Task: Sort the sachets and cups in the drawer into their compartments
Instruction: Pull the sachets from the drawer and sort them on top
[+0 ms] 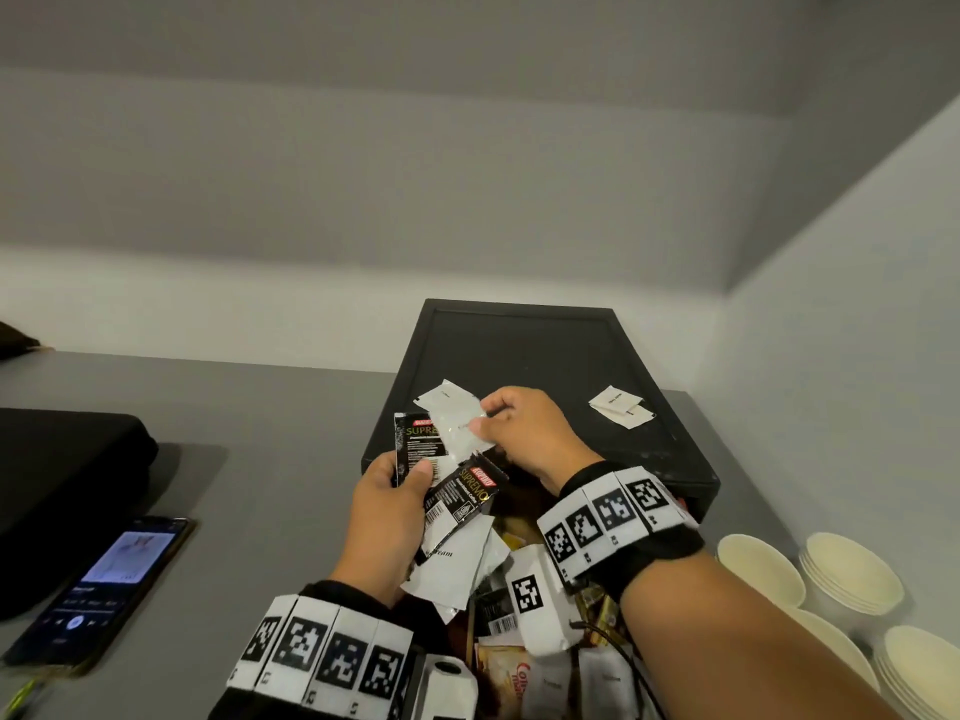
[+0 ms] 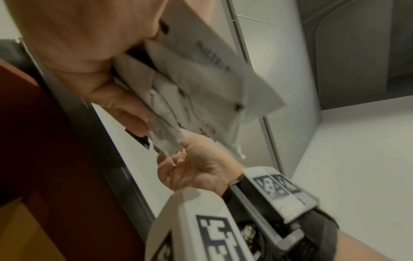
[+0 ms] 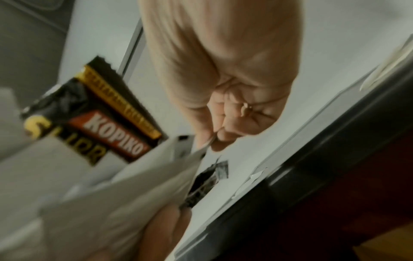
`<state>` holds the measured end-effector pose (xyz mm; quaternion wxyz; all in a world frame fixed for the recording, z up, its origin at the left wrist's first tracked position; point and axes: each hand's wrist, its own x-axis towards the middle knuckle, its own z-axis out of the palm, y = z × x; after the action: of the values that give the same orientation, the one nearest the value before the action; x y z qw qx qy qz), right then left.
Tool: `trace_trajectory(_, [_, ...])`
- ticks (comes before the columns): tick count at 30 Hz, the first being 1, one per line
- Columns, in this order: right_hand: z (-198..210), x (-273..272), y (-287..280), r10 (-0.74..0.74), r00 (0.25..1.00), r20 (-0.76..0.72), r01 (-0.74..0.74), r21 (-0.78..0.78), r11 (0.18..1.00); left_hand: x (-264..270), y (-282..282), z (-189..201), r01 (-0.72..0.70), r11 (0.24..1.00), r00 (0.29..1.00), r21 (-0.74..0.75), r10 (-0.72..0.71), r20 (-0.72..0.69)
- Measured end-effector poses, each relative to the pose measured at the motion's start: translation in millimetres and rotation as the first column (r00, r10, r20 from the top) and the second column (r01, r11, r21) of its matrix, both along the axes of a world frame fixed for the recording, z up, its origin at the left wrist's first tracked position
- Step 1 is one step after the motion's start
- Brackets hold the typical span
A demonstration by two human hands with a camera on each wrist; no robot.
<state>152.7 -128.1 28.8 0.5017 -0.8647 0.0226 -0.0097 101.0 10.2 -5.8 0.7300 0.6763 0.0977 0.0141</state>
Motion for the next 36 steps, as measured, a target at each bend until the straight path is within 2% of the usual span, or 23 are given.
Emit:
trace_trajectory(2, [-1,9,-4,-0.125,0.992,0.024,0.122,0.09,0.988,4,8,2,-0.023,1.0,1.0,-0.017,0.023,-0.003])
trace_trajectory(5, [-3,25,-5,-0.249,0.967,-0.052,0.255,0.215,0.943,10,19,3,-0.054,0.998,0.998,-0.018,0.053,-0.013])
trace_trajectory(10, [-9,44,12,-0.105,0.983,-0.15,0.134,0.202,0.97,20,29,2,-0.087,0.995,0.996,-0.058,0.085,-0.033])
trace_trajectory(16, [-26,47,9,-0.103,0.98,-0.173,0.14,0.218,0.966,23,28,1,-0.081,0.994,0.996,-0.067,0.079,-0.033])
trace_trajectory(20, [-28,47,8,-0.109,0.99,-0.09,0.114,0.053,0.992,25,25,-4,-0.082,0.995,0.996,-0.052,0.081,-0.028])
trace_trajectory(22, [-21,43,12,0.005,1.0,-0.007,-0.006,-0.127,0.992,25,25,-6,-0.087,0.995,0.996,-0.043,0.085,-0.031])
trace_trajectory(23, [-19,41,16,0.109,0.994,0.006,-0.104,-0.25,0.963,25,25,-6,-0.09,0.995,0.996,-0.045,0.089,-0.032])
trace_trajectory(24, [-16,38,20,0.22,0.975,-0.016,-0.209,-0.393,0.896,24,25,-5,-0.094,0.994,0.995,-0.047,0.093,-0.031])
trace_trajectory(26, [-16,35,28,0.361,0.922,-0.141,-0.37,-0.593,0.715,22,25,-4,-0.107,0.993,0.994,-0.049,0.105,-0.028])
trace_trajectory(28, [-19,33,30,0.375,0.898,-0.229,-0.433,-0.608,0.666,21,27,-3,-0.118,0.992,0.993,-0.052,0.117,-0.026])
trace_trajectory(32, [-24,34,26,0.411,0.905,-0.11,-0.378,-0.65,0.659,19,28,-2,-0.127,0.99,0.992,-0.06,0.125,-0.03])
trace_trajectory(36, [-28,30,25,0.433,0.898,-0.081,-0.358,-0.708,0.609,18,23,0,-0.122,0.989,0.992,-0.082,0.119,-0.033])
